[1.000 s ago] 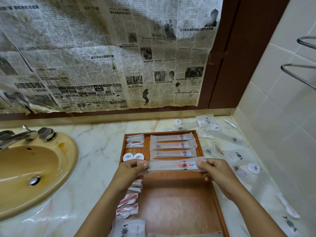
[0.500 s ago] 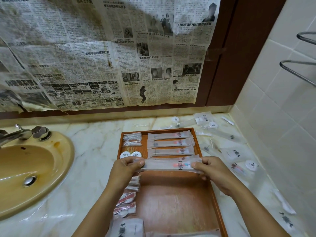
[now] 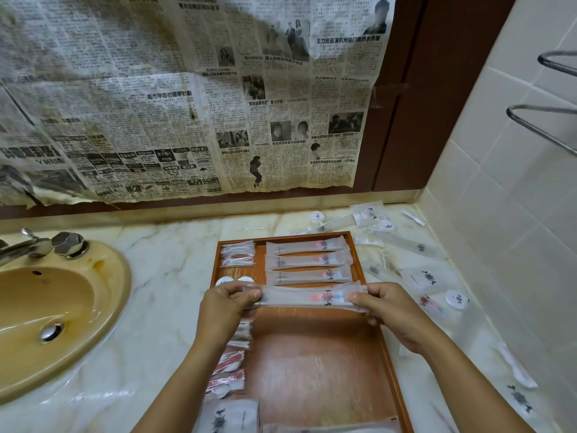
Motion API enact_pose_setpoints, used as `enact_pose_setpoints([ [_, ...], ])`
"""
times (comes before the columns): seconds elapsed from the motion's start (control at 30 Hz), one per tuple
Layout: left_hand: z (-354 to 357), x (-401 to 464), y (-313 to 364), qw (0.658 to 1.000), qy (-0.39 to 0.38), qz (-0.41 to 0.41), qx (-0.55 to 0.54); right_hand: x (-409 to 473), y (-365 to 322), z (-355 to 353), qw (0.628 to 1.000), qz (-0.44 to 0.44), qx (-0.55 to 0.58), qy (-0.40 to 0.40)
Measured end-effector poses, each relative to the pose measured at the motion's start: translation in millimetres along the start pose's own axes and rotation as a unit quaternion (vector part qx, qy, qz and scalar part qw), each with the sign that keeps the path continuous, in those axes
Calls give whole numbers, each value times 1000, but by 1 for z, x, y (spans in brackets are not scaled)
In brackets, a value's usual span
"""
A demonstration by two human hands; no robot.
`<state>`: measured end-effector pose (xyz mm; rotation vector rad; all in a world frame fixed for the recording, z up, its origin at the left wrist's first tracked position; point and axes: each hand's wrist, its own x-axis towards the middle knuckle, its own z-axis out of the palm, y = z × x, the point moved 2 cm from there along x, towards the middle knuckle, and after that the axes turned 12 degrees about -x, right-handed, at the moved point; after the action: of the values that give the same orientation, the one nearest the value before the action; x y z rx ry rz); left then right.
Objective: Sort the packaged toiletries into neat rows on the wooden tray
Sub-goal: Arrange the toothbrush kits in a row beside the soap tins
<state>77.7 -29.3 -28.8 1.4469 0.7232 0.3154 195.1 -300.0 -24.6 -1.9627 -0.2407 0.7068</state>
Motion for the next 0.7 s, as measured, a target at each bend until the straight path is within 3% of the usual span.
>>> enact_pose_setpoints([
  [0.13, 2, -2, -4, 999, -12, 5, 44, 0, 6, -3, 1000, 3, -18, -1],
  [0.27, 9, -5, -9, 987, -24, 38, 155, 4, 21, -6, 991, 19, -129, 19],
  [0.7, 33, 7, -36, 927, -63, 105, 355, 32, 46, 5, 935, 42, -311, 166],
])
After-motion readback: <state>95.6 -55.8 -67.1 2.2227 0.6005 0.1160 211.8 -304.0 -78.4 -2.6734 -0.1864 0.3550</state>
